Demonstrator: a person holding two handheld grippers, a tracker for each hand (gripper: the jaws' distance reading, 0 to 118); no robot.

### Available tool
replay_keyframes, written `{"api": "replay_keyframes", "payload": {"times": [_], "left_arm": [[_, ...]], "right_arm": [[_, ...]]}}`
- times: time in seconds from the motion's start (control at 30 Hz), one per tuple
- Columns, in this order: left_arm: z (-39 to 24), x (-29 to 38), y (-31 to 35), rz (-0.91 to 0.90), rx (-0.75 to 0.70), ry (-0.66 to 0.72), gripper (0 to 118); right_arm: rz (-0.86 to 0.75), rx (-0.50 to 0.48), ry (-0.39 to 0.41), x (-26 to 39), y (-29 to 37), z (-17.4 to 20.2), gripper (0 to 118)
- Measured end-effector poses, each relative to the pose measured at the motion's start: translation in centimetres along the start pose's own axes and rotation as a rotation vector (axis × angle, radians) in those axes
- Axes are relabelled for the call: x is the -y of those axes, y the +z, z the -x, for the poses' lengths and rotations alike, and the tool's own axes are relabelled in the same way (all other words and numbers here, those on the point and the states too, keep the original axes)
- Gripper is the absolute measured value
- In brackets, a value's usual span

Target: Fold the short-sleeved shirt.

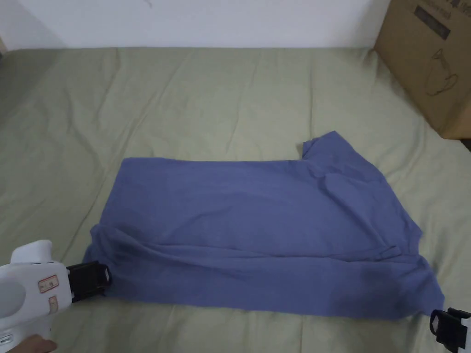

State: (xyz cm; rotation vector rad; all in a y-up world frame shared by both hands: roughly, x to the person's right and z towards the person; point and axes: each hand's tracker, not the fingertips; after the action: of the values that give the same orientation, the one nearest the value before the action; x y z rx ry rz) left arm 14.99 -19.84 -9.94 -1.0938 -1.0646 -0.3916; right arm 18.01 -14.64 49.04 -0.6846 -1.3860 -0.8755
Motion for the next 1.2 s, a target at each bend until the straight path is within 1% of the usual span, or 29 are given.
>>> {"api": "replay_keyframes", "payload": {"times": [0.07, 0.1, 0.13, 0.2, 0.23, 0.27, 0.3, 0.33, 0.37, 0.4, 0.43, 0.47, 0.5, 0.53, 0.57, 0.6, 0.63, 0.67, 0.73, 0.83, 0.87, 1.0, 1.1, 1.13, 1.17, 1.2], "left_arm": [[-0.2, 0.6, -2.5, 0.1, -0.036, -0.002, 88], [-1.0, 1.0, -2.2, 0.025, -0.067, -0.061, 85], [-1.8, 1.2, -1.1, 0.02, -0.07, -0.053, 77], [-2.0, 0.6, -0.5, 0.019, -0.092, -0.053, 62], [-1.5, 0.6, -0.5, 0.029, -0.09, -0.049, 56], [-1.4, 0.4, -0.3, 0.032, -0.089, -0.041, 53], [-1.4, 0.3, 0.0, 0.03, -0.085, -0.035, 53], [-1.5, 0.2, 0.3, 0.03, -0.075, -0.036, 37], [-1.7, 0.5, 0.8, 0.028, -0.061, -0.044, 23], [-1.7, 0.5, 0.9, 0.035, -0.02, -0.029, 8], [-1.7, 0.6, 1.0, 0.033, -0.035, -0.019, 6], [-1.6, 0.6, 1.2, 0.034, -0.035, -0.021, 6], [-1.6, 0.8, 1.7, 0.035, -0.028, -0.02, 6], [-1.5, 0.8, 2.0, 0.036, -0.016, -0.016, 6], [-1.5, 0.8, 2.5, 0.039, 0.001, -0.015, 6], [-1.5, 0.9, 3.1, 0.038, 0.004, -0.018, 6], [-1.3, 0.9, 3.5, 0.032, 0.013, -0.02, 6], [-1.3, 1.0, 4.0, 0.028, 0.023, -0.023, 6], [-1.4, 1.3, 5.2, 0.016, 0.028, -0.029, 6], [-0.9, 2.0, 6.8, 0.018, 0.03, -0.018, 6], [-0.6, 2.5, 7.3, 0.022, 0.027, -0.004, 6], [0.0, 5.8, 9.1, 0.061, 0.029, 0.003, 6], [0.0, 8.9, 9.1, 0.115, 0.011, 0.001, 6], [0.0, 9.7, 8.8, 0.124, 0.005, -0.001, 6], [0.2, 10.4, 8.2, 0.131, 0.003, 0.002, 8], [0.4, 10.8, 7.8, 0.135, 0.001, 0.012, 16]], "right_arm": [[0.008, 0.0, -0.01, 0.0, -0.4, -0.3, 0], [0.01, 0.0, -0.022, 0.0, -0.6, -0.5, 1], [0.009, -0.003, -0.029, 0.0, -0.6, -0.6, 17], [-0.003, 0.0, -0.039, -0.2, -0.8, -0.9, 76], [-0.006, 0.001, -0.042, -0.5, -1.2, -1.1, 87], [-0.008, 0.001, -0.04, -0.8, -1.6, -1.1, 89], [-0.021, -0.004, -0.031, -1.0, -2.2, -1.3, 89], [-0.04, 0.002, -0.032, -1.3, -3.2, -1.5, 90], [-0.045, 0.034, -0.043, -1.6, -4.7, -1.7, 90], [-0.017, 0.064, -0.064, -1.9, -6.5, -1.9, 90], [0.044, 0.069, -0.079, -1.8, -8.3, -2.2, 90], [0.168, 0.096, -0.079, -1.7, -9.7, -2.3, 90], [0.184, 0.065, -0.109, -1.0, -10.4, -2.3, 89], [0.072, 0.09, -0.082, -0.7, -9.9, -1.9, 87], [0.085, 0.093, -0.031, -1.0, -8.9, -1.3, 78], [0.072, 0.1, 0.043, -1.5, -8.1, -0.9, 57], [0.055, 0.097, 0.062, -1.8, -7.7, -0.7, 21], [0.077, 0.075, 0.033, -2.0, -7.4, -0.7, 17], [0.08, 0.072, 0.0, -2.4, -6.9, -0.8, 15], [0.055, 0.019, -0.053, -3.0, -4.5, -2.0, 15], [0.048, 0.004, -0.055, -3.3, -3.5, -2.5, 14], [0.041, 0.03, -0.04, -3.0, 0.0, -4.3, 14], [0.087, 0.034, -0.053, -1.1, 0.0, -5.7, 14], [0.09, 0.037, -0.057, -0.3, -0.5, -6.1, 21], [0.1, 0.039, -0.064, 0.6, -1.2, -6.2, 41], [0.126, 0.05, -0.05, 1.3, -1.8, -6.1, 71]]}}
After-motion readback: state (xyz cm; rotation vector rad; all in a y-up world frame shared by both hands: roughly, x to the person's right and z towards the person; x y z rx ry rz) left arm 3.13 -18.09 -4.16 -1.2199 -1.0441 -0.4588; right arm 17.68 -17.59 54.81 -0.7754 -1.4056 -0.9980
